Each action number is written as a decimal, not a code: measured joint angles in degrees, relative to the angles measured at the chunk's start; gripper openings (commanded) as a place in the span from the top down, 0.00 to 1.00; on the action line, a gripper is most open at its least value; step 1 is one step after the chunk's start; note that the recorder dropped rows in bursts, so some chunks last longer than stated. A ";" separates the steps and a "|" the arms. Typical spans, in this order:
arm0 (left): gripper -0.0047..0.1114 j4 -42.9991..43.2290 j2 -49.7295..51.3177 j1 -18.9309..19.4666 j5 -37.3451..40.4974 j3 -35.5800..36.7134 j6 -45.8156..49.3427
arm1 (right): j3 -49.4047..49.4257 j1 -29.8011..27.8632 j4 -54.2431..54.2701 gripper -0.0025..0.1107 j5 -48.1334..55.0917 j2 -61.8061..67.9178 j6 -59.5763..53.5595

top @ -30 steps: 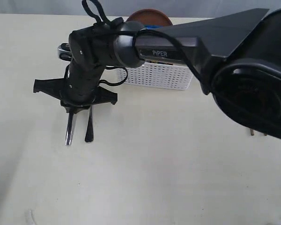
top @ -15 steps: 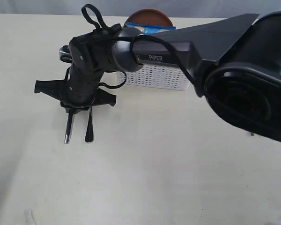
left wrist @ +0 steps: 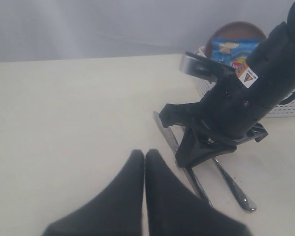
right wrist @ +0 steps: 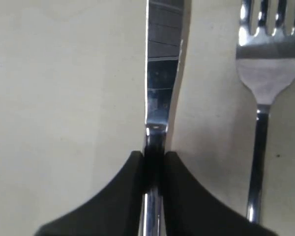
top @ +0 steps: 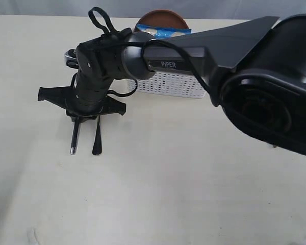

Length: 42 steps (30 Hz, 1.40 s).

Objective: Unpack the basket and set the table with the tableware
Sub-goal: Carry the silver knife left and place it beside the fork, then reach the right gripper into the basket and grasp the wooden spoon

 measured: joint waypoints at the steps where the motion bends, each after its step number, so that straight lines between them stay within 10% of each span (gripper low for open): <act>1: 0.96 0.00 0.00 0.00 0.00 0.00 0.00 | 0.00 0.00 0.00 0.98 -0.15 0.00 0.16; 12: 0.96 0.00 0.00 0.00 0.00 0.00 0.00 | 0.00 0.00 -0.36 0.97 -0.62 0.08 1.08; 20: 0.96 0.00 0.00 0.00 0.00 0.00 0.00 | 0.00 0.00 -0.79 0.71 -0.75 0.08 1.21; 37: 0.96 0.00 0.00 0.00 0.00 0.00 0.00 | -0.23 0.00 -3.28 0.71 -0.63 -8.84 -5.77; 42: 0.96 0.00 0.00 0.00 0.00 0.00 0.00 | -0.23 0.00 -18.86 0.71 4.49 -19.92 -12.13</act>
